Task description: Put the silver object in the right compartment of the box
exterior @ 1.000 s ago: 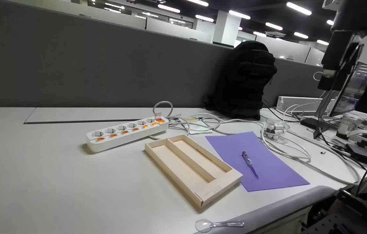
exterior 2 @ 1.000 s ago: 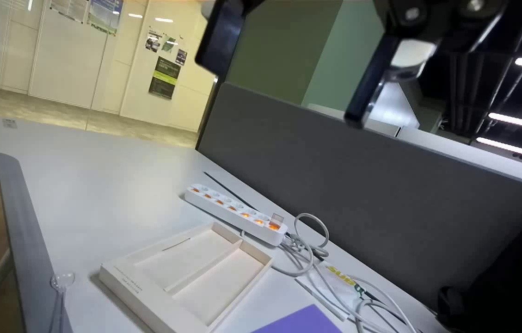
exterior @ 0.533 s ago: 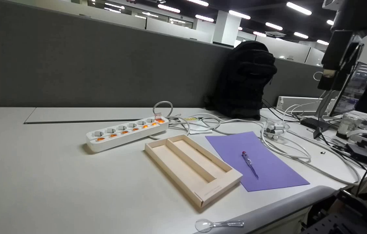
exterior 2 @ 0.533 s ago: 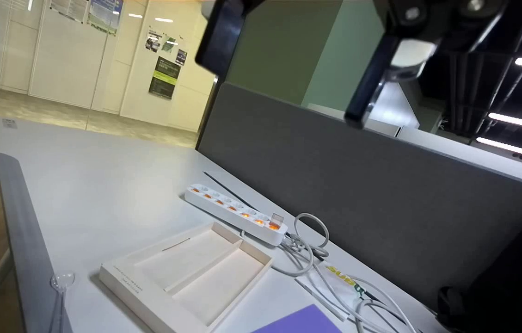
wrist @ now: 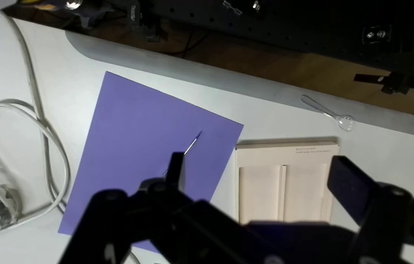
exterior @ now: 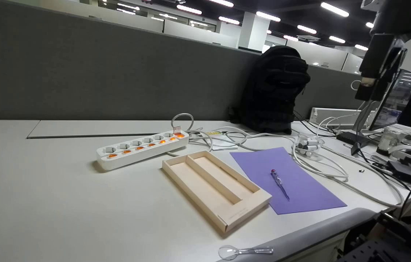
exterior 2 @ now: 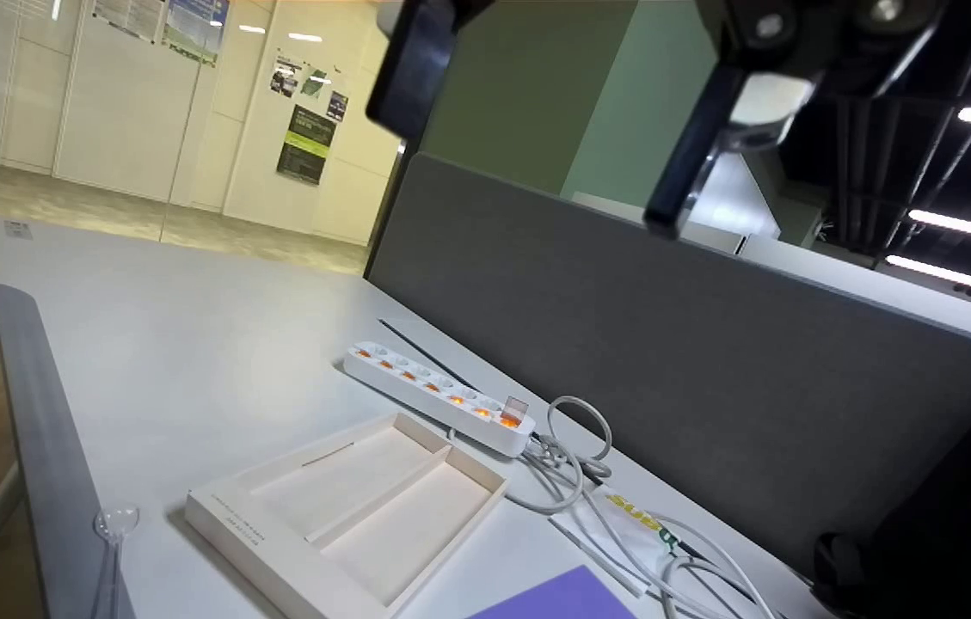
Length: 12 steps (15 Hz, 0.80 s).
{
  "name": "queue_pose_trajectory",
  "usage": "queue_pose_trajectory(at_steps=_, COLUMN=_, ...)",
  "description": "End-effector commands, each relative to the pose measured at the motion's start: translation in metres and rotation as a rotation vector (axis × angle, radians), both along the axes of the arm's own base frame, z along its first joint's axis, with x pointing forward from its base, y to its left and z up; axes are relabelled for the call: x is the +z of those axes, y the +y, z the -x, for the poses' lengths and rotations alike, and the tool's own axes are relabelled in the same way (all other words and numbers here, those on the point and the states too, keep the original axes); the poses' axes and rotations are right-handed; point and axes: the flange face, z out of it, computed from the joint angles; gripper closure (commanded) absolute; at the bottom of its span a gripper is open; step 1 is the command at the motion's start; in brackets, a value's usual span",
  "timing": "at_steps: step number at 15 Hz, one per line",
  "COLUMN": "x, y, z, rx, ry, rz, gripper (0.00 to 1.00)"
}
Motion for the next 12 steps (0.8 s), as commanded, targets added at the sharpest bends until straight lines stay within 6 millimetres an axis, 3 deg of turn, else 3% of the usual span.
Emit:
queue_pose_trajectory(at_steps=1, x=0.005, y=-0.014, z=-0.013, rx=-0.034, ry=-0.112, rz=0.032, gripper=0.00)
queue_pose_trajectory(at_steps=5, x=-0.003, y=-0.043, z=-0.034, rx=-0.138, ry=-0.253, rz=0.059, gripper=0.00)
queue_pose_trajectory(at_steps=12, x=-0.063, y=-0.078, z=-0.077, rx=-0.398, ry=-0.307, rz=0.132, gripper=0.00)
